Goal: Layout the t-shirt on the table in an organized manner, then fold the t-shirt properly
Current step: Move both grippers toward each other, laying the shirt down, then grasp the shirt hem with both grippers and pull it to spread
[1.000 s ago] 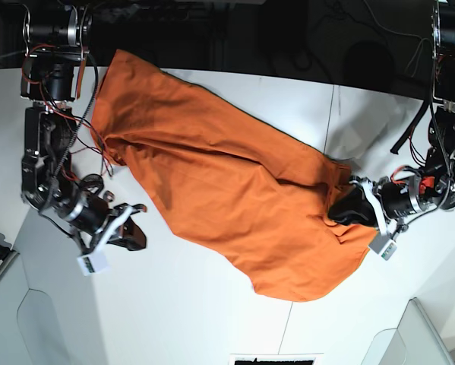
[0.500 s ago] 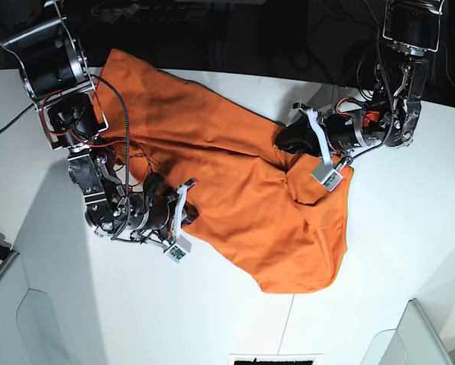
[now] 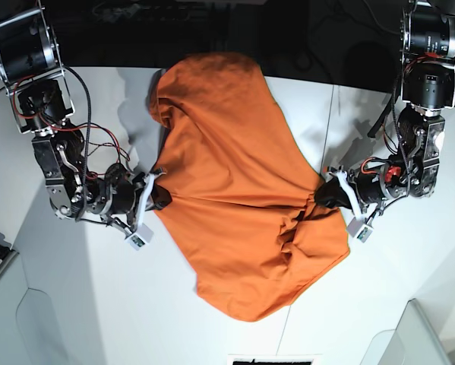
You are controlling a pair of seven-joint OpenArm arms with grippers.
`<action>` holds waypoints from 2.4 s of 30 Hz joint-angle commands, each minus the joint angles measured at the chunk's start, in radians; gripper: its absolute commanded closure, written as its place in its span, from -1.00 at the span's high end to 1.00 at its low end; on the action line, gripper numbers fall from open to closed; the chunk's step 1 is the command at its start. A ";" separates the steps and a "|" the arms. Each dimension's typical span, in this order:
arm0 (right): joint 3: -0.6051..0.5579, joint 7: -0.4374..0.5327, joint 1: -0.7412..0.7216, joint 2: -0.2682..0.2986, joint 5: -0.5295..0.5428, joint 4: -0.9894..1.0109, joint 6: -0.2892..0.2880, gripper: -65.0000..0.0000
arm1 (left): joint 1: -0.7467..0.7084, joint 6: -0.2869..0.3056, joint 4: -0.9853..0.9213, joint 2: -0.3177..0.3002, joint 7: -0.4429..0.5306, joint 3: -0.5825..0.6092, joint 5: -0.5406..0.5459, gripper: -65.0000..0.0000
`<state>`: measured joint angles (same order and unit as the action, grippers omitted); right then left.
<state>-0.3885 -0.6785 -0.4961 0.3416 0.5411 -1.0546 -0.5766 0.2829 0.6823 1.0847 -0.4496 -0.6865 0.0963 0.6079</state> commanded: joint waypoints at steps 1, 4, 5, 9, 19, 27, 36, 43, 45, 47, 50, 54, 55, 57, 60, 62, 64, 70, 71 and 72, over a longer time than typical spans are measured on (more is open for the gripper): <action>0.003 -0.048 0.014 0.032 -0.004 -0.039 0.005 -1.00 | 0.050 -0.022 -0.017 -0.006 -0.009 -0.005 -0.026 -0.62; 0.003 -0.075 0.097 0.076 0.031 -0.162 0.005 -1.00 | 0.129 -0.021 -0.080 0.039 -0.009 -0.003 -0.033 -0.62; 0.003 -0.079 0.127 0.089 0.036 -0.207 0.005 -1.00 | 0.151 -0.021 -0.098 0.056 -0.010 0.000 -0.042 -0.63; 0.041 -0.082 0.235 0.116 0.027 -0.387 0.010 -1.00 | 0.202 -0.024 -0.119 0.087 -0.029 0.031 -0.033 -0.63; 0.310 0.036 0.138 0.077 -0.037 -0.428 0.035 -1.00 | 0.182 0.016 0.106 -0.009 -0.156 0.034 0.285 -0.62; 0.322 0.146 -0.135 -0.077 -0.113 -0.103 0.026 -1.00 | 0.161 0.016 0.146 0.014 -0.156 0.034 0.294 -0.62; 0.117 0.212 -0.334 -0.264 -0.250 0.308 0.004 -1.00 | 0.020 0.016 0.146 0.056 -0.156 0.034 0.294 -0.62; -0.072 0.217 -0.280 -0.331 -0.344 0.369 0.013 -1.00 | -0.068 0.016 0.146 0.067 -0.143 0.034 0.211 -0.62; -0.096 0.208 -0.253 -0.329 -0.346 0.369 0.013 -1.00 | -0.073 0.016 0.143 0.067 -0.127 0.034 0.126 -0.62; -0.098 0.204 -0.225 -0.322 -0.358 0.367 0.022 -1.00 | -0.072 0.016 0.137 0.064 -0.101 0.034 0.074 -0.62; -0.097 0.200 -0.191 -0.301 -0.361 0.364 0.035 -1.00 | -0.069 -0.016 0.135 0.058 -0.068 0.034 0.021 -0.62; -0.097 0.177 -0.137 -0.249 -0.356 0.326 0.035 -1.00 | -0.053 -0.021 0.114 0.059 -0.066 0.034 -0.007 -0.62; -0.096 0.173 -0.119 -0.233 -0.351 0.304 0.035 -1.00 | -0.043 -0.021 0.099 0.060 -0.065 0.034 -0.006 -0.62; -0.089 0.168 -0.077 -0.195 -0.325 0.238 0.035 -1.00 | -0.017 -0.021 0.061 0.064 -0.063 0.034 -0.008 -0.62; -0.061 0.149 -0.002 -0.134 -0.273 0.105 0.039 -1.00 | 0.024 -0.021 0.003 0.077 -0.062 0.034 -0.008 -0.62; -0.030 0.119 0.055 -0.102 -0.234 0.007 0.038 -1.00 | 0.051 -0.021 -0.029 0.087 -0.062 0.034 -0.012 -0.62; 0.008 0.071 0.115 -0.085 -0.195 -0.087 0.038 -1.00 | 0.073 -0.020 -0.048 0.098 -0.058 0.034 -0.025 -0.62; 0.134 0.040 0.267 -0.073 -0.154 -0.302 0.039 -1.00 | 0.121 -0.020 -0.063 0.123 -0.058 0.034 -0.022 -0.62; 0.157 0.048 0.279 -0.073 -0.153 -0.325 0.039 -1.00 | 0.128 -0.020 -0.063 0.123 -0.058 0.034 -0.012 -0.62; 0.183 0.054 0.287 -0.073 -0.150 -0.343 0.039 -1.00 | 0.134 -0.020 -0.063 0.122 -0.058 0.034 0.001 -0.62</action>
<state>-0.2150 -0.6209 -0.1894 0.2569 0.3965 -1.3834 -0.5373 0.3889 0.6716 1.0115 -0.3157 -0.7513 0.1345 0.6075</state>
